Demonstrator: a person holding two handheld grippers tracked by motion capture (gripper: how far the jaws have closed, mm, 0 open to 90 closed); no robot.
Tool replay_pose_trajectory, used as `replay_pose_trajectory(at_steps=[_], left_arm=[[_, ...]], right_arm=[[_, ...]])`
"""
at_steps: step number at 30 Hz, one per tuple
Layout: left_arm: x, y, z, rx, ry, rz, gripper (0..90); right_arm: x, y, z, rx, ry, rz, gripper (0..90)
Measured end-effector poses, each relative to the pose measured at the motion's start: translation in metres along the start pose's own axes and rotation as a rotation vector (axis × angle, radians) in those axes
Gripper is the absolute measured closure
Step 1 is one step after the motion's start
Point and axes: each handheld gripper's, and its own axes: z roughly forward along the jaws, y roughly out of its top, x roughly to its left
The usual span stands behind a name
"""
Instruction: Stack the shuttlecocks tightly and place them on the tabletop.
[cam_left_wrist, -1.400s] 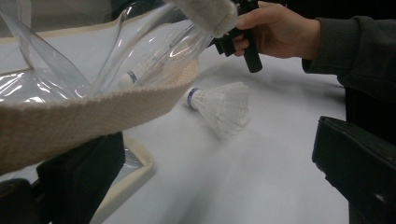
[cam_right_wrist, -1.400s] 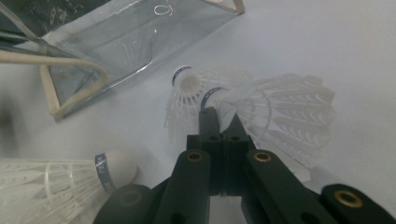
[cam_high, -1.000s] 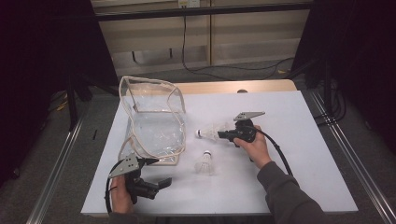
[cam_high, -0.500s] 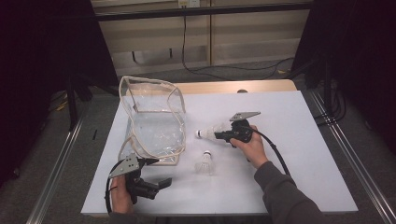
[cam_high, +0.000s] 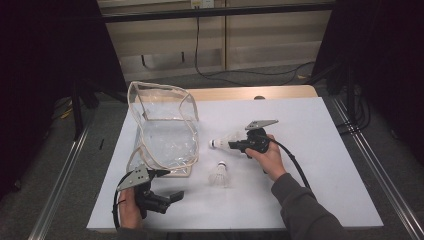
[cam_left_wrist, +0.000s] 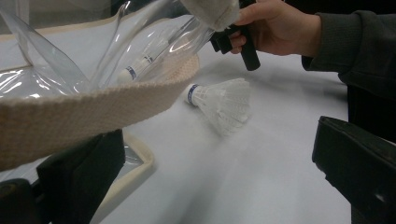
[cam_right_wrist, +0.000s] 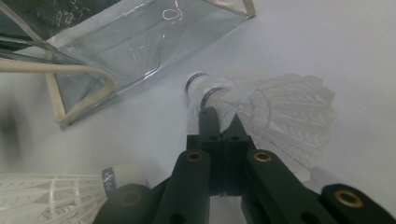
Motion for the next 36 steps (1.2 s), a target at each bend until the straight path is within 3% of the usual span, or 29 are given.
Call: replay_pose_trajectory(at_steps=[24, 36], left_arm=[[0.0001, 0.0002, -0.0001, -0.002, 0.0, -0.001, 2.7], [0.0, 0.0, 0.0008, 0.003, -0.002, -0.001, 2.7]], right_arm=[[0.0001, -0.0002, 0.0018, -0.011, 0.009, 0.015, 89.6], [-0.0018, -0.0019, 0.0037, 0.011, -0.004, 0.021, 87.3]])
